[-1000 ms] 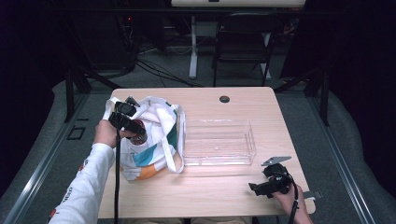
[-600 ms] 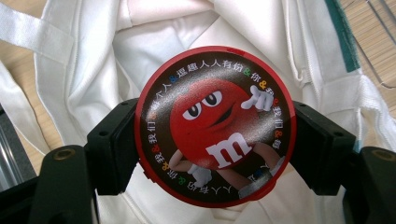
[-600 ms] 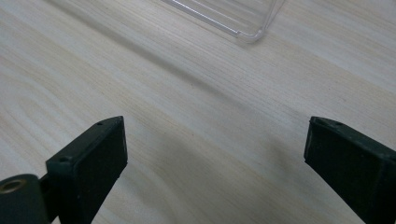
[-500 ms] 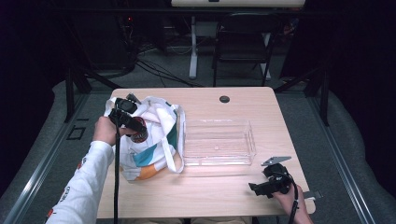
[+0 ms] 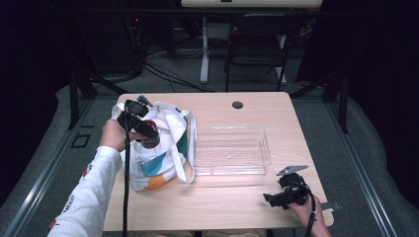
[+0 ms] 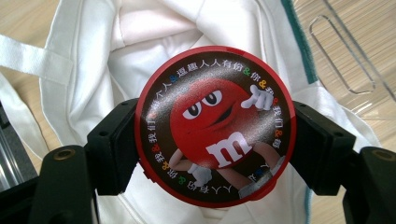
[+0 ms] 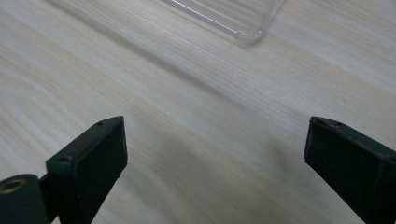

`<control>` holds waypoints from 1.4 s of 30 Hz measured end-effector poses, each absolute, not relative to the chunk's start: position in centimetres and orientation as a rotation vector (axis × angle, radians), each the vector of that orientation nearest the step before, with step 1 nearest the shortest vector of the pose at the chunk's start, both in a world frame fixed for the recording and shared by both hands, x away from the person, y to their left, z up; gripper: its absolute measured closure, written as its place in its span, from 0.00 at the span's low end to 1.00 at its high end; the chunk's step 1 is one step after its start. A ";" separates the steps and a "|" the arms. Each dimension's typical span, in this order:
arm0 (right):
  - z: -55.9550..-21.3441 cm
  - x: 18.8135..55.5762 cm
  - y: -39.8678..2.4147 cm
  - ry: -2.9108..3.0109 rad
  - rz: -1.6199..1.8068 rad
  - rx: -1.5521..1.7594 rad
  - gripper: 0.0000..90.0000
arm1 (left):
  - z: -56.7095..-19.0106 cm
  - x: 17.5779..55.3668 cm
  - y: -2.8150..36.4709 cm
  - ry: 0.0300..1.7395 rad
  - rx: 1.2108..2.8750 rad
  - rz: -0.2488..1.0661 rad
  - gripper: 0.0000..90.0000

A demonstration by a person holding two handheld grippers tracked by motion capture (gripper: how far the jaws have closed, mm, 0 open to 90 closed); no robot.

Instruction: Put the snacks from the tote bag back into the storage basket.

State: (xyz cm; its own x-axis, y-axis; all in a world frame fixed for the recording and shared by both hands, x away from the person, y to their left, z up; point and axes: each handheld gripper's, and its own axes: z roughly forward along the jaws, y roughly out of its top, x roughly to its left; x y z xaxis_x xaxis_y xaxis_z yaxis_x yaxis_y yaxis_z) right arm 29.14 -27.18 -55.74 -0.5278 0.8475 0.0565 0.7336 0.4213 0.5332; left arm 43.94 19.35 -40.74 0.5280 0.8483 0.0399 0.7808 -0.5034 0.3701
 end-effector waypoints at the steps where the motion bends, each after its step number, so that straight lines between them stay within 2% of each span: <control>1: -55.7 29.1 -27.2 2.454 0.752 1.388 0.06 | -40.6 43.9 19.2 1.352 2.462 0.316 0.29; 20: -55.7 29.2 -27.2 2.458 0.752 1.386 0.06 | -38.0 43.2 16.3 1.250 2.476 0.331 0.29; 42: -55.7 29.2 -27.2 2.457 0.752 1.384 0.06 | -36.8 42.7 12.8 1.134 2.497 0.313 0.29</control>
State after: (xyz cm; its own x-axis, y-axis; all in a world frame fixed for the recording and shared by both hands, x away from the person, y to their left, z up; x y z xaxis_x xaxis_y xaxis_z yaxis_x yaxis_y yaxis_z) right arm 29.15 -27.17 -55.71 -0.5309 0.8456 0.0550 0.7315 0.4246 0.5334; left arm 42.66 12.79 -36.80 0.6499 0.7587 0.0450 0.6741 -0.6027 0.4270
